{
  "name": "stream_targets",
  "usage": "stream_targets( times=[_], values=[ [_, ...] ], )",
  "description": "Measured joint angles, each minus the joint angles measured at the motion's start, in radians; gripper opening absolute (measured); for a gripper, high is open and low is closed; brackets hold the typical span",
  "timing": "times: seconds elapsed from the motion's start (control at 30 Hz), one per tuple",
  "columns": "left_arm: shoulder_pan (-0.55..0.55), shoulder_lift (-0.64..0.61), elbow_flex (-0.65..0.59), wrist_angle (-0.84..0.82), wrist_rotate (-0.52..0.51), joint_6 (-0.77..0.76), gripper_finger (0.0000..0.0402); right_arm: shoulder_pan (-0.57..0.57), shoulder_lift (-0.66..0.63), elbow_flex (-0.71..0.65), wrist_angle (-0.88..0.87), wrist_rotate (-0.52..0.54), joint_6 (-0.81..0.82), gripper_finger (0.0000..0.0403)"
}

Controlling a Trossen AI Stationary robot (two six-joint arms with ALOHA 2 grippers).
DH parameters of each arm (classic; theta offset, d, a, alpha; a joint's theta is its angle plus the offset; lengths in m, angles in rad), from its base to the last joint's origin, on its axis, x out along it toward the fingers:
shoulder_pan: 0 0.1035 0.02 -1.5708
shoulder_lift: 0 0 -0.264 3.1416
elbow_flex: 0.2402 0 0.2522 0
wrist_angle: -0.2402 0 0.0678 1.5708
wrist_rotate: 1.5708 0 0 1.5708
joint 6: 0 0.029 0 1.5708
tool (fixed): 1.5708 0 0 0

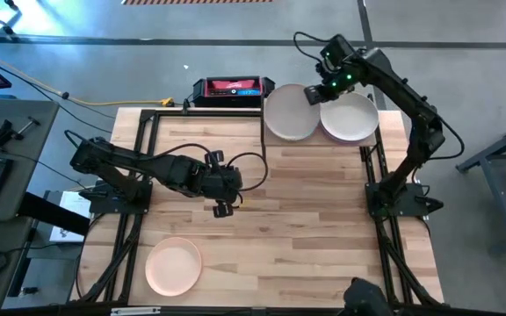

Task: Place and stack plates onto a shelf
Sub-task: Stack the gray plate on top of the light blue plate on the shelf

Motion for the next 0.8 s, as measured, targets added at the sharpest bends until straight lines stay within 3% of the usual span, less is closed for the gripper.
stream_targets(
  times=[0.33, 0.8],
  values=[
    [0.047, 0.000, 0.000, 0.001, -0.002, -0.056, 0.0147, -0.089, 0.002, -0.136, 0.091, -0.067, -0.064, 0.0000],
    [0.065, 0.001, 0.000, 0.031, -0.014, -0.057, 0.0147, -0.091, 0.008, -0.151, 0.146, -0.082, -0.057, 0.0000]
  ],
)
